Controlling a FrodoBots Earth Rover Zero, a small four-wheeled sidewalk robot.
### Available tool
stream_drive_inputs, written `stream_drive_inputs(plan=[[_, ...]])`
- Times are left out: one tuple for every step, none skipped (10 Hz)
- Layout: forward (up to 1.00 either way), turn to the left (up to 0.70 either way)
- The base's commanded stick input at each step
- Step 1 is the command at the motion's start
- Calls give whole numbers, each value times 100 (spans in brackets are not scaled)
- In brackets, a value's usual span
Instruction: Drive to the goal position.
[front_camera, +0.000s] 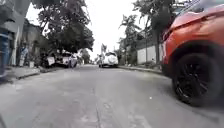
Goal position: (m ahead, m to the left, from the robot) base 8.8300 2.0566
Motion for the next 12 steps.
stream_drive_inputs(plan=[[100, 0], [100, 0], [100, 12], [100, 4], [100, 0], [100, 1], [100, 3], [100, 4], [100, 2], [100, 0], [100, 0], [100, 0]])
